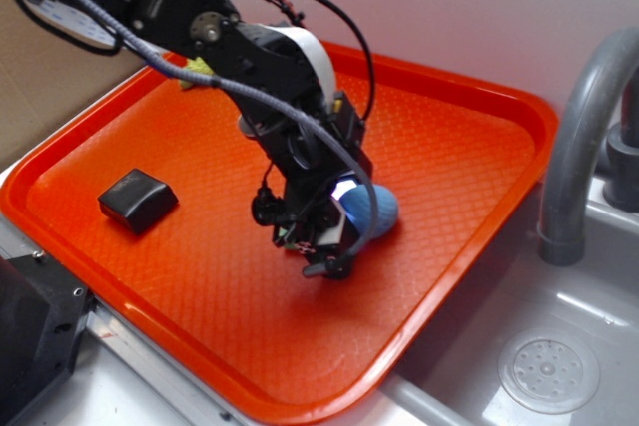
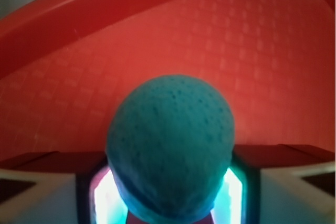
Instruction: Grab the blue ball.
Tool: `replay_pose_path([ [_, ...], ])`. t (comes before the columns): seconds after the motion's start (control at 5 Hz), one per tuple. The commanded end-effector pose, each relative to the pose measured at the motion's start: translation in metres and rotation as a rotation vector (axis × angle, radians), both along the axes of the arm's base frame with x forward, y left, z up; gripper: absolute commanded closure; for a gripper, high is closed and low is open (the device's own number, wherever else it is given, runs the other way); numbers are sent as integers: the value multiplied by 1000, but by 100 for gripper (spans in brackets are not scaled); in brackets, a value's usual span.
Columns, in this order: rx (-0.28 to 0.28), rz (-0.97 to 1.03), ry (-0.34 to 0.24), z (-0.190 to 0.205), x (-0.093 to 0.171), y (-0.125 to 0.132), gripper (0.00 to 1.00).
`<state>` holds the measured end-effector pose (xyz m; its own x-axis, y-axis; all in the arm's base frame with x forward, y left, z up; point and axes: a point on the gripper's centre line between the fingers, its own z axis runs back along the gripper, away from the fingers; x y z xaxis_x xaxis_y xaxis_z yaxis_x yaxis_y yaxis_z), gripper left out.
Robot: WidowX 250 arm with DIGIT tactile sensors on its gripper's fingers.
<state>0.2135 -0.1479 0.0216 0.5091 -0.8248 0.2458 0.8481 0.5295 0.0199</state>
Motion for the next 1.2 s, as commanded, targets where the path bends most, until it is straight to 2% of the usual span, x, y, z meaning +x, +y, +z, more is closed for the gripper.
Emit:
replay_pose_path([
  [0.0, -72, 334, 60, 62, -42, 58, 100],
  [0.2, -94, 584, 87, 87, -61, 101, 100],
  [0.4, -52, 759, 118, 106, -65, 119, 100],
  [0.6, -54, 709, 110, 116, -54, 118, 100],
  [0.8, 5, 462, 79, 98, -43, 94, 0],
  [1.0, 96, 271, 68, 69, -24, 58, 0],
])
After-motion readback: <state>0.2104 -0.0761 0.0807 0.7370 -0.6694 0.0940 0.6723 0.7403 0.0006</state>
